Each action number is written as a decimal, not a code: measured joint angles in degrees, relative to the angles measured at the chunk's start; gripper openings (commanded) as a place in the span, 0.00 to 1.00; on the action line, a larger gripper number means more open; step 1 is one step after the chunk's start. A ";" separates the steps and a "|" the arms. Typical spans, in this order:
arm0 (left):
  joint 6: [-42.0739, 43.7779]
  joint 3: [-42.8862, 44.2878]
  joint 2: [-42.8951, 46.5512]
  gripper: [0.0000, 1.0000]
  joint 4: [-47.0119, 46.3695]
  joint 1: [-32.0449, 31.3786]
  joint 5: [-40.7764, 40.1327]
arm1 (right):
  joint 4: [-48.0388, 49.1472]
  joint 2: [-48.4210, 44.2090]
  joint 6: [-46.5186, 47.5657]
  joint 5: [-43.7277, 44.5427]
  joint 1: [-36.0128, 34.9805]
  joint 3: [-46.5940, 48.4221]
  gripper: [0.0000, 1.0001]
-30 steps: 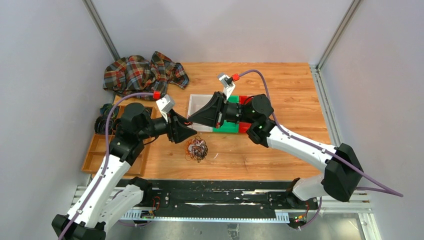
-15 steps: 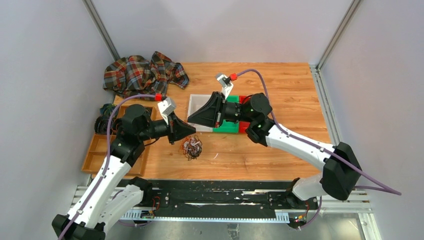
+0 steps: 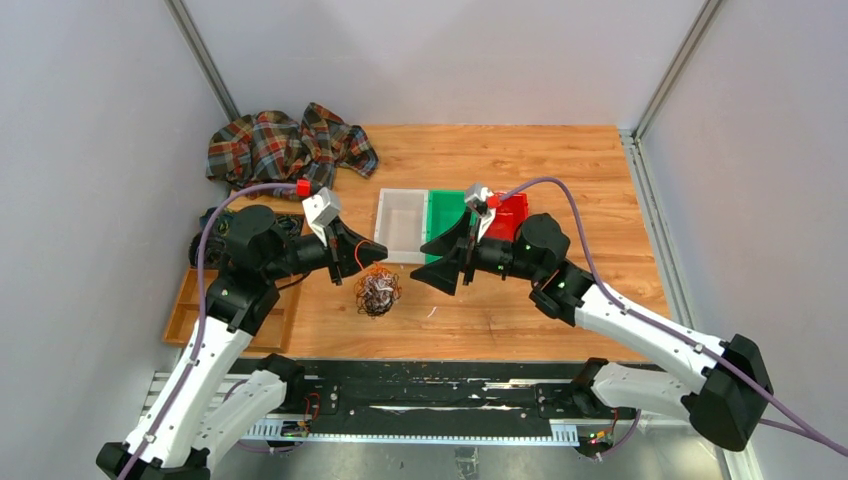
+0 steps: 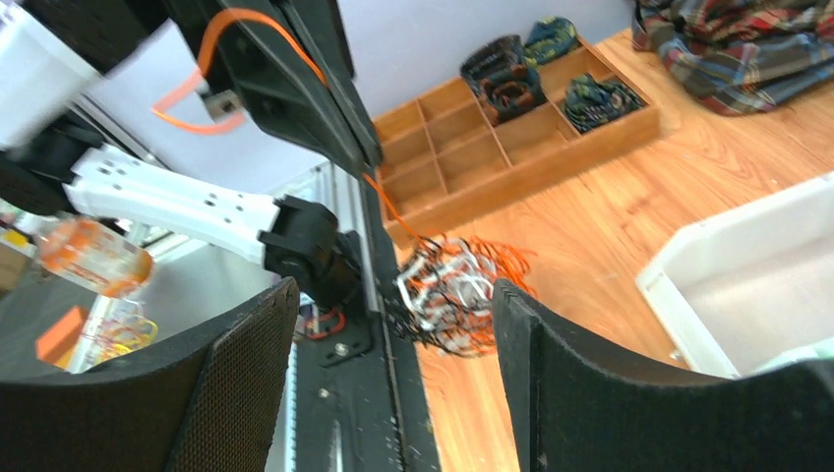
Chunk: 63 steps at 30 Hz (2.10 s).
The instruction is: Untangle the cables
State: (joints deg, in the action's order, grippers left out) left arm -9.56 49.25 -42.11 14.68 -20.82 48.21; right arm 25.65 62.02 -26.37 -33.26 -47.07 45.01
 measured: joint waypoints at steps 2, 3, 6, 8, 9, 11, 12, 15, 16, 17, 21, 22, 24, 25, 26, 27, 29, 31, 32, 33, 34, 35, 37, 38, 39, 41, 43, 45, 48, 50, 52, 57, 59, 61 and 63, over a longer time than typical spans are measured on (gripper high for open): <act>-0.33 0.61 -0.24 0.01 0.52 0.00 0.20 | -0.31 0.20 2.34 0.48 -0.11 -1.11 0.72; -0.55 1.03 -0.44 0.01 0.72 0.00 0.33 | -0.42 0.81 3.54 0.57 -0.17 -1.20 0.72; -1.42 2.12 -0.98 0.01 0.96 0.00 0.72 | -0.04 3.50 6.14 1.31 -1.31 -0.24 0.72; -1.97 2.99 -1.38 0.01 1.01 0.00 0.96 | 0.74 5.81 7.10 1.64 -2.51 0.96 0.70; -2.16 3.41 -1.53 0.01 1.07 0.00 1.11 | 1.53 7.30 7.54 1.84 -3.26 1.86 0.69; -2.75 4.44 -1.86 0.01 1.29 0.00 1.49 | 3.13 9.99 7.87 2.03 -4.46 3.34 0.66; -2.97 4.90 -1.97 0.01 1.31 0.00 1.62 | 4.28 11.26 7.87 2.08 -4.96 3.98 0.65; -3.61 6.16 -2.05 0.01 1.33 0.00 2.01 | 7.50 14.56 7.69 2.47 -6.08 5.18 0.60; -3.89 6.49 -2.05 0.01 1.31 0.00 2.19 | 8.33 15.65 7.48 2.75 -6.23 5.73 0.58; -4.15 6.78 -2.05 0.01 1.36 0.00 2.32 | 9.07 16.74 7.26 3.02 -6.40 6.25 0.55; -4.94 8.15 -2.05 0.01 1.40 0.00 2.78 | 12.17 20.35 5.68 4.55 -6.45 7.17 0.49; -5.22 8.55 -2.05 0.01 1.49 0.00 2.82 | 12.96 21.18 5.14 4.87 -6.45 7.15 0.49; -5.68 9.55 -2.19 0.01 1.79 0.00 2.86 | 15.43 23.15 4.07 5.42 -6.45 6.84 0.48; -5.79 10.05 -2.27 0.01 1.84 0.00 2.84 | 16.46 23.93 3.50 5.57 -6.45 6.49 0.47; -6.16 11.23 -2.49 0.01 1.86 0.00 2.91 | 17.70 24.68 3.02 5.86 -6.45 5.88 0.47; -6.23 11.45 -2.64 0.01 1.86 0.00 2.91 | 19.37 25.66 2.10 6.21 -6.45 4.59 0.46; -6.80 13.03 -3.02 0.01 1.90 0.00 3.15 | 20.87 26.84 1.20 6.54 -6.45 2.99 0.46; -7.19 14.82 -3.37 0.01 1.75 0.00 3.26 | 22.56 28.59 -0.28 6.97 -6.45 0.59 0.46; -7.32 15.54 -3.45 0.01 1.64 0.00 3.30 | 23.10 29.40 -0.96 7.21 -6.45 -0.48 0.46; -7.50 16.17 -3.54 0.01 1.55 0.00 3.30 | 23.85 30.14 -1.57 7.52 -6.45 -1.64 0.46; -7.65 16.74 -3.56 0.01 1.57 0.00 3.34 | 24.33 30.75 -2.32 7.78 -6.45 -2.64 0.46; -7.74 17.27 -3.67 0.01 1.60 0.00 3.43 | 24.72 31.30 -2.82 7.89 -6.45 -3.34 0.46; -7.91 18.43 -3.93 0.01 1.53 0.00 3.56 | 25.66 32.02 -3.80 8.00 -6.45 -4.35 0.46; -7.93 18.91 -4.07 0.01 1.49 0.00 3.65 | 26.08 32.17 -4.09 8.04 -6.45 -4.70 0.46; -7.93 19.39 -4.24 0.01 1.49 0.00 3.67 | 26.82 32.30 -4.48 8.22 -6.45 -5.25 0.48; -7.89 20.52 -4.66 0.01 1.51 0.00 3.69 | 27.78 32.50 -5.09 8.48 -6.45 -6.12 0.51; -7.87 21.70 -5.18 0.01 1.53 0.00 3.67 | 28.63 32.70 -5.55 9.05 -6.47 -6.73 0.54; -7.85 23.08 -5.86 0.01 1.49 0.00 3.65 | 29.03 32.98 -5.66 9.55 -6.51 -7.13 0.55; -7.61 24.76 -6.69 0.01 1.29 0.00 3.65 | 28.37 33.05 -5.27 10.82 -6.99 -7.41 0.55; -7.45 26.01 -7.28 0.01 1.27 0.00 3.61 | 27.02 33.00 -4.26 11.93 -7.76 -7.39 0.54; -7.37 28.44 -8.35 0.01 1.29 0.00 3.32 | 25.29 33.00 -3.43 12.68 -8.09 -7.39 0.53; -7.34 37.07 -11.72 0.01 0.13 0.00 1.92 | 23.21 33.14 -2.40 14.05 -8.57 -7.39 0.51; -6.91 40.94 -12.87 0.01 -0.46 0.00 1.33 | 23.30 33.66 -2.40 14.51 -8.70 -7.37 0.51; -6.45 44.22 -13.84 0.00 -0.92 0.00 0.66 | 23.39 34.80 -2.49 14.95 -8.94 -7.37 0.50; -5.77 47.54 -14.93 0.00 -1.31 0.00 -0.09 | 23.37 36.37 -2.62 15.54 -9.27 -7.37 0.49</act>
State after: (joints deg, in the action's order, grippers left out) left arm -15.33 96.79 -57.04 13.37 -20.82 48.12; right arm 49.01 98.39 -28.99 -17.72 -56.34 37.65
